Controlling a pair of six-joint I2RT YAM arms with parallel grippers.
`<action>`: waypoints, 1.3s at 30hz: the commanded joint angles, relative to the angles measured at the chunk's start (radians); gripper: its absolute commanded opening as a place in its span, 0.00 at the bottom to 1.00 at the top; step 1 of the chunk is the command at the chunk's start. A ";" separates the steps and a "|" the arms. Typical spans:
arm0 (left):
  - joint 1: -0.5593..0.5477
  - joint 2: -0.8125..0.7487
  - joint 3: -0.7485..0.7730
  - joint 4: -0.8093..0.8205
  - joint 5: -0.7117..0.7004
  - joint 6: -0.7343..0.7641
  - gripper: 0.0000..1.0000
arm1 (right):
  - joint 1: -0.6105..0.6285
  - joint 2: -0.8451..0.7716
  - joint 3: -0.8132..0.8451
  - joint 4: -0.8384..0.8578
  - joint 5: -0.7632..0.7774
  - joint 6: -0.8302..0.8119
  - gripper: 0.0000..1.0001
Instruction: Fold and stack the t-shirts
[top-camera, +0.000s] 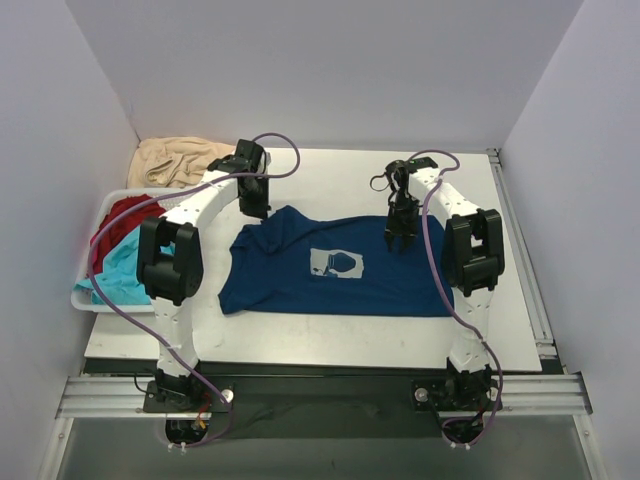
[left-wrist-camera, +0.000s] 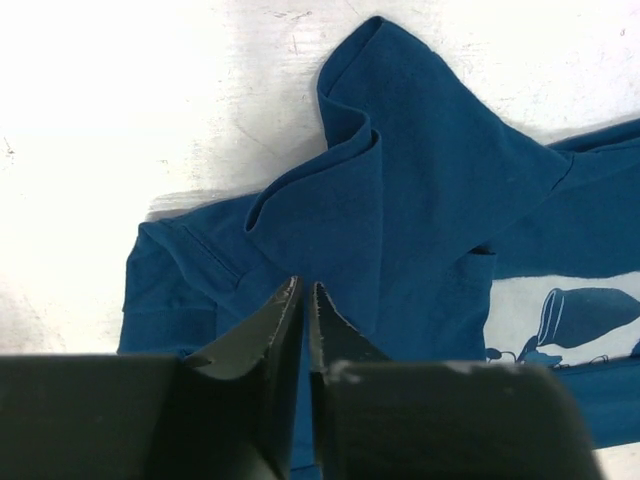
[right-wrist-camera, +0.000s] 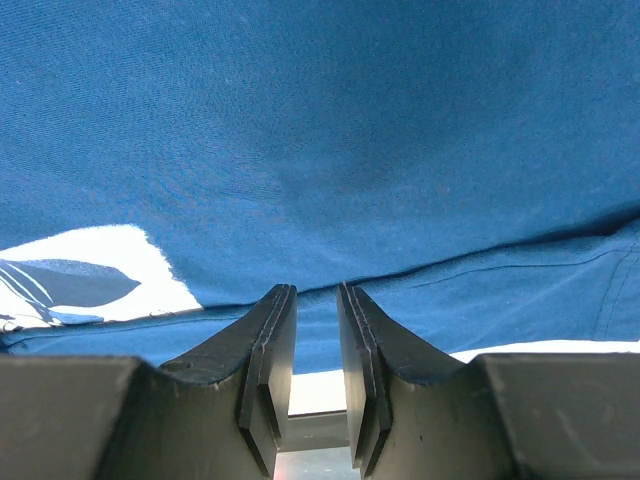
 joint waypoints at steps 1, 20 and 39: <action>0.009 -0.013 0.011 0.010 0.015 0.015 0.16 | -0.001 -0.030 0.012 -0.048 0.019 0.013 0.25; 0.025 0.091 -0.001 0.056 0.003 0.004 0.46 | -0.009 -0.039 0.000 -0.048 0.025 0.009 0.25; 0.041 0.120 0.068 0.065 0.029 -0.011 0.42 | -0.010 -0.038 -0.011 -0.059 0.027 0.009 0.25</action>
